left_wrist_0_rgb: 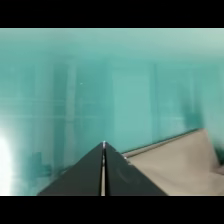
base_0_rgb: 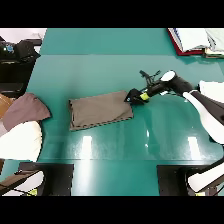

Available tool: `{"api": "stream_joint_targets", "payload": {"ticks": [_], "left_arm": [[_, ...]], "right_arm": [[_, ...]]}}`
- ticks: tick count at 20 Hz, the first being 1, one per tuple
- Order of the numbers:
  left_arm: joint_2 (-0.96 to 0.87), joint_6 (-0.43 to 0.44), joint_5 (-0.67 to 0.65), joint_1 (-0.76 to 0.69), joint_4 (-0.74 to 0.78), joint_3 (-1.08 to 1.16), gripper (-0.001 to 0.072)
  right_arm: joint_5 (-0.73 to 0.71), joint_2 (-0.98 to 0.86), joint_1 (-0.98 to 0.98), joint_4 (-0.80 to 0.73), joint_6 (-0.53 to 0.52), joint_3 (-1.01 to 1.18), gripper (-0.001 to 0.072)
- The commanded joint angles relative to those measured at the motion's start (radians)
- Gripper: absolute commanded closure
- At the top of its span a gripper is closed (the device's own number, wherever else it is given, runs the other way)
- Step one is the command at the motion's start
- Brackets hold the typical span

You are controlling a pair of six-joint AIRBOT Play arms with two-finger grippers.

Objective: Fold the shirts.

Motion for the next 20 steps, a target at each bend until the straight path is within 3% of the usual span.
{"api": "stream_joint_targets", "payload": {"ticks": [1, 3, 4, 5, 10, 15, 20], "left_arm": [[0.0, 0.006, -0.003, 0.0, -0.051, -0.018, 0.0682], [0.0, 0.006, -0.005, 0.0, -0.09, -0.036, 0.0681], [0.0, 0.007, -0.012, 0.0, -0.116, -0.045, 0.0681], [0.0, 0.023, -0.024, -0.004, -0.137, -0.055, 0.0682], [0.0, 0.047, -0.013, -0.157, -0.113, -0.072, 0.0682], [0.0, 0.047, 0.069, -0.285, -0.113, -0.072, 0.0681], [0.0, 0.047, 0.102, -0.348, -0.114, -0.072, 0.0682]], "right_arm": [[0.012, -0.102, 0.084, 0.013, -0.006, 0.108, 0.0301], [0.001, -0.134, 0.122, 0.007, -0.008, 0.167, 0.0486], [-0.004, -0.138, 0.132, 0.001, -0.023, 0.193, 0.0653], [-0.012, -0.135, 0.135, 0.001, -0.032, 0.212, 0.0696], [-0.04, -0.016, 0.005, -0.086, -0.007, 0.253, 0.0696], [0.034, 0.181, -0.322, -0.296, 0.083, 0.253, 0.0696], [0.064, 0.316, -0.699, -0.336, 0.093, 0.253, 0.0696]]}}
